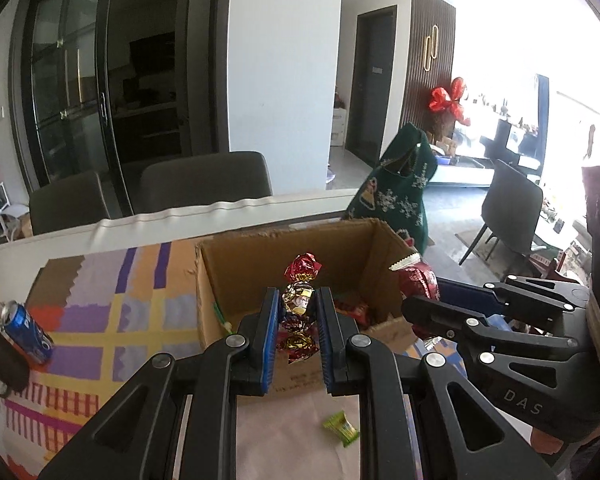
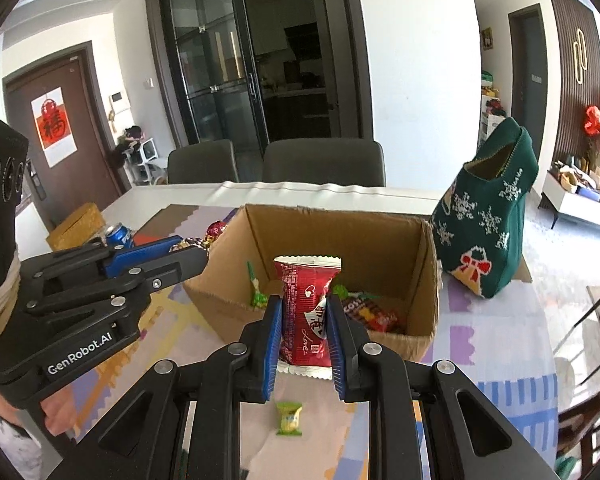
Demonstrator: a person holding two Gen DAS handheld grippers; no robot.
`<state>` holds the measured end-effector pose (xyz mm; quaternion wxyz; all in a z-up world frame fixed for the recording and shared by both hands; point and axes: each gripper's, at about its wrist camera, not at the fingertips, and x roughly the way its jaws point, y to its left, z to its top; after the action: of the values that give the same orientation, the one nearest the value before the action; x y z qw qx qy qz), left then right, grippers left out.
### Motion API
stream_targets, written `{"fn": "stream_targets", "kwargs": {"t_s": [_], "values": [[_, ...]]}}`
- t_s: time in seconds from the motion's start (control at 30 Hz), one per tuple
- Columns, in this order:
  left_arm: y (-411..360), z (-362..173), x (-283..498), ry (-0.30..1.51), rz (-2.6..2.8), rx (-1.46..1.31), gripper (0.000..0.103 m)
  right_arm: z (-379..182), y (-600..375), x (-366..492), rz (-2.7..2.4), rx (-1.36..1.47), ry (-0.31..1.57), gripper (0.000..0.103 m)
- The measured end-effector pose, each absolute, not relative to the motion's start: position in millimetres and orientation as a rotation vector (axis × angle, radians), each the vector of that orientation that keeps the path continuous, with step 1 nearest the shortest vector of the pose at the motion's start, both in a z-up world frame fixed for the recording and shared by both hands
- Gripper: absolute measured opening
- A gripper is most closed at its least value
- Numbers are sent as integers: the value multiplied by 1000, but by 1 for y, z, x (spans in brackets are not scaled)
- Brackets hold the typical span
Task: Organize snacks
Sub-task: 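Carry both candies over the box and open both tools to drop them, then move both tools back from the box toward the dark green pack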
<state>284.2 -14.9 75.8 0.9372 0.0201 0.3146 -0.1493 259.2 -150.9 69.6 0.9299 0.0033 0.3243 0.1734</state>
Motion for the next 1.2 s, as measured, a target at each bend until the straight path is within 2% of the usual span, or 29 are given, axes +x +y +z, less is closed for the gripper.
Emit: {"fn": "stream_targets", "kwargs": {"t_s": [0.43,0.5,0.53,0.57,0.63,0.73,0.97,1.03,1.2], "values": [[-9,67,334,718,-281,11,19,72,-141,308,328,-7,681,23],[-10,68,337,710,-257,40,32,70,-140,313,322,-9,689,23],[-9,69,336,704,-244,44,43,69,-140,317,315,-15,697,24],[-8,70,335,693,-235,42,45,68,-140,319,306,-19,703,32],[-4,71,333,689,-230,37,45,67,-140,318,288,-22,703,48],[-3,71,326,687,-211,53,45,68,-140,311,271,-44,680,48],[-1,73,292,666,-213,85,55,70,-141,286,263,-55,665,48],[1,73,279,658,-219,94,60,69,-142,275,253,-55,671,52],[-1,67,247,661,-238,156,62,60,-146,248,226,-47,694,55]]}}
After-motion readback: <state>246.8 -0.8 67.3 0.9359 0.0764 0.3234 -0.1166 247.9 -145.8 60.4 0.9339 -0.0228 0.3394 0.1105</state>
